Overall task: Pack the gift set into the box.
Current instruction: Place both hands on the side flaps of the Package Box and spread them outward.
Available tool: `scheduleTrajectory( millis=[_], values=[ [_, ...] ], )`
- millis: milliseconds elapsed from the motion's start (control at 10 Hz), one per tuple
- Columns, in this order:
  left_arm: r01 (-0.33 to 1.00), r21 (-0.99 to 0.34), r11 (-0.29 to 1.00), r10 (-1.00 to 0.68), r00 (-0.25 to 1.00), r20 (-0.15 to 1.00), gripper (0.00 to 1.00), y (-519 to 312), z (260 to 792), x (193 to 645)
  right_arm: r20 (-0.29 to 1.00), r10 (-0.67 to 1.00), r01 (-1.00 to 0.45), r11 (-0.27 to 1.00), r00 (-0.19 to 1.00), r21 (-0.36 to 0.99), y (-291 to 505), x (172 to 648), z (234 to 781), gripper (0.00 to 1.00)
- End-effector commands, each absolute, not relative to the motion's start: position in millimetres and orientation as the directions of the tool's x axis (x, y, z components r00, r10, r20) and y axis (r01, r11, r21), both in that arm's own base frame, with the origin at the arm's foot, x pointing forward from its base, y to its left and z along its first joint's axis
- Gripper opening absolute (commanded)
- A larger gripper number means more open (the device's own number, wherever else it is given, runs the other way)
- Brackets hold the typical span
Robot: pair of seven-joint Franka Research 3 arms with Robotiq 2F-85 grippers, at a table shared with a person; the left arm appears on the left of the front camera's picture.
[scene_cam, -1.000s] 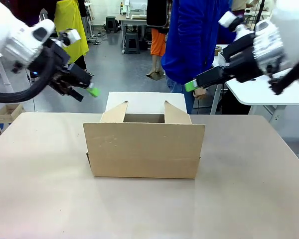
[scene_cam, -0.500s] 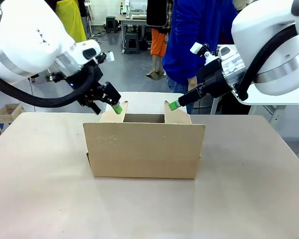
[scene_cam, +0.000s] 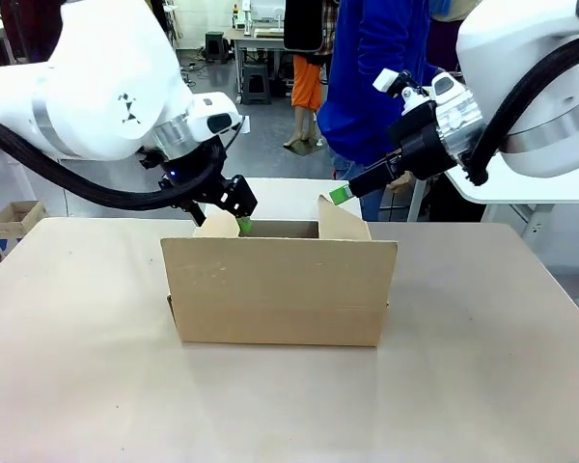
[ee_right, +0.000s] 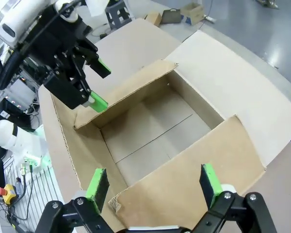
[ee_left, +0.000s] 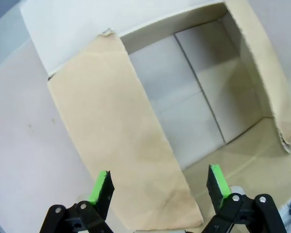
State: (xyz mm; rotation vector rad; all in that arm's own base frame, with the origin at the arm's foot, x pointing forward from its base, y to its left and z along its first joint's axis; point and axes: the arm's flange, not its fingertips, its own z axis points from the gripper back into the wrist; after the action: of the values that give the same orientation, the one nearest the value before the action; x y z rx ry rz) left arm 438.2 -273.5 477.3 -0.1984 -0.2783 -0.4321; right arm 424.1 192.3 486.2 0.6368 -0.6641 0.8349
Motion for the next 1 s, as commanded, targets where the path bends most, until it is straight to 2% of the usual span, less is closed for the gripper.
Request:
scheduleTrajectory(
  millis=[0,300,500,700,900],
  values=[
    [0.408,-0.058,0.911,-0.374,0.877,0.302,1.00,-292.4,473.8,444.6,0.737,0.439,-0.815,0.517,0.514,0.261,192.2,422.0,485.7,1.00],
    [0.413,-0.034,0.910,-0.380,0.864,0.329,1.00,-306.5,474.6,442.7,0.737,0.439,-0.815,0.517,0.514,0.261,192.2,422.0,485.7,1.00],
    [0.422,0.039,0.906,-0.414,0.858,0.304,1.00,-318.5,470.4,439.7,0.737,0.439,-0.815,0.517,0.514,0.261,192.2,422.0,485.7,1.00],
    [0.383,0.137,0.913,-0.407,0.844,0.349,1.00,-332.8,465.0,438.6,0.737,0.439,-0.815,0.517,0.514,0.261,192.2,422.0,485.7,1.00],
    [0.355,0.215,0.910,-0.410,0.847,0.337,1.00,-347.9,456.8,441.5,0.737,0.439,-0.815,0.517,0.514,0.261,192.2,422.0,485.7,1.00]
  ],
)
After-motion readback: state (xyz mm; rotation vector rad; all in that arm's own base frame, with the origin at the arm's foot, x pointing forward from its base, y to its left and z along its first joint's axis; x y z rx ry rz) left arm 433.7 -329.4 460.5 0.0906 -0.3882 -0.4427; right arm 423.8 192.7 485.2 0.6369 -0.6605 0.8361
